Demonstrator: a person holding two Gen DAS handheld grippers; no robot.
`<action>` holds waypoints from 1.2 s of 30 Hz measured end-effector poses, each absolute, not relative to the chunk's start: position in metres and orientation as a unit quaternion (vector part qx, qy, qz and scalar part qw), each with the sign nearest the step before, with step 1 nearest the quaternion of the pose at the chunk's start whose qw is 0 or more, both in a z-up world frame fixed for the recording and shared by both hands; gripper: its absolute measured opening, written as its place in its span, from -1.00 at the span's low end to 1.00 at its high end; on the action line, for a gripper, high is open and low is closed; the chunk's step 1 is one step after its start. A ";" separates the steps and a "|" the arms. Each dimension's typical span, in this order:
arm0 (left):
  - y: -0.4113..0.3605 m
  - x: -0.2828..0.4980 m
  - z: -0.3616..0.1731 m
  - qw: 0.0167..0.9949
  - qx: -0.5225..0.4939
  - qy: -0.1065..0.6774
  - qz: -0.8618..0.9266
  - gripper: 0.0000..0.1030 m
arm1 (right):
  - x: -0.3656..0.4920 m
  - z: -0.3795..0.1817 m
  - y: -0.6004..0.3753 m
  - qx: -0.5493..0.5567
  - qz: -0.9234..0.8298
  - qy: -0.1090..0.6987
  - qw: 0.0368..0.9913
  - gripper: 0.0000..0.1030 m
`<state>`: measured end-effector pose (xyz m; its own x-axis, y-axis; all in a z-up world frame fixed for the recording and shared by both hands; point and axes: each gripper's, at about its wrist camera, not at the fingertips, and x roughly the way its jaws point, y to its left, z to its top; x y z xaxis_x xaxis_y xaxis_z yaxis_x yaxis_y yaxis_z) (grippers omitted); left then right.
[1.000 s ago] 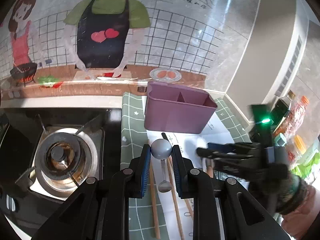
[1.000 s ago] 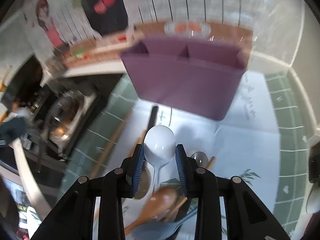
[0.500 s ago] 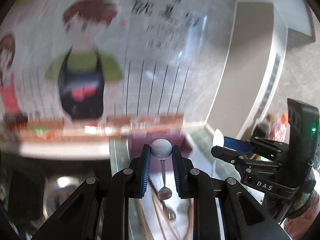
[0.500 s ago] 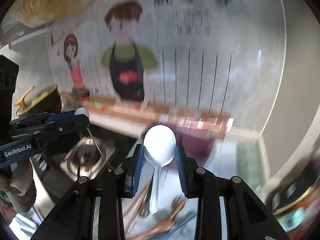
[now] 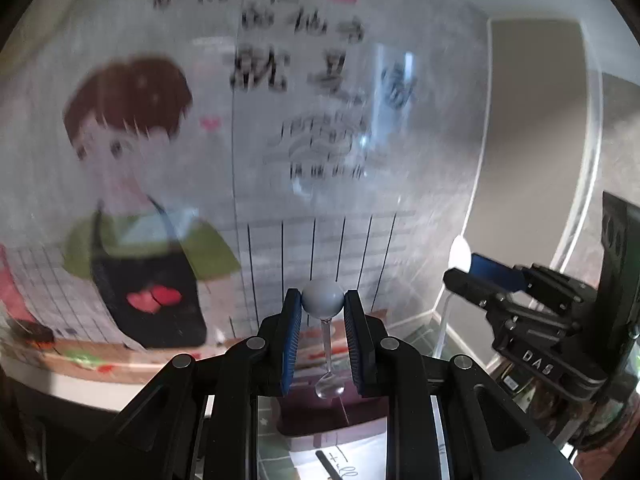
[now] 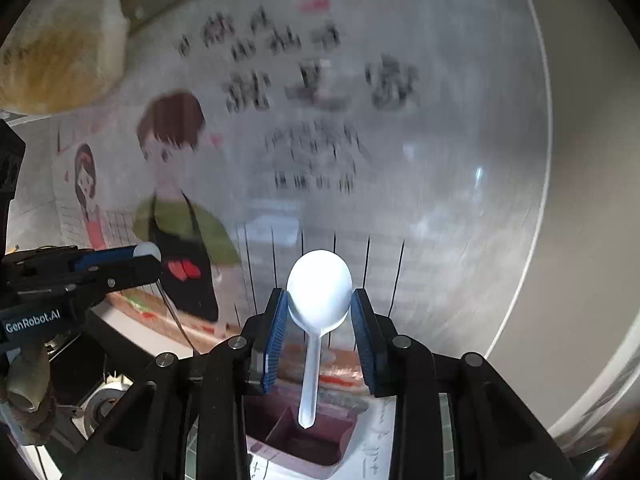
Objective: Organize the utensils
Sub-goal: 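Lower both held spoons into the purple holder and open both tools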
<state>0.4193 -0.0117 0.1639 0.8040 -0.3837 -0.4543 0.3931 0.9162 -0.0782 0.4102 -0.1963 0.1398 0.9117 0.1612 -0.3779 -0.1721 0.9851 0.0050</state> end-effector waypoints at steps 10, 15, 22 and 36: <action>-0.031 0.488 0.052 0.917 0.000 0.347 -0.195 -0.55 | 0.461 0.026 -0.189 -0.011 0.091 0.277 0.956 -0.39; -0.035 0.496 0.010 0.904 -0.010 0.381 -0.194 0.09 | 0.469 -0.011 -0.191 0.006 0.105 0.340 0.934 -0.08; -0.034 0.463 0.018 0.914 0.030 0.370 -0.165 0.21 | 0.435 0.002 -0.204 -0.015 0.081 0.320 0.944 0.51; -0.003 0.332 -0.010 0.897 0.012 0.415 -0.153 0.39 | 0.327 -0.025 -0.190 -0.076 0.077 0.377 0.920 0.99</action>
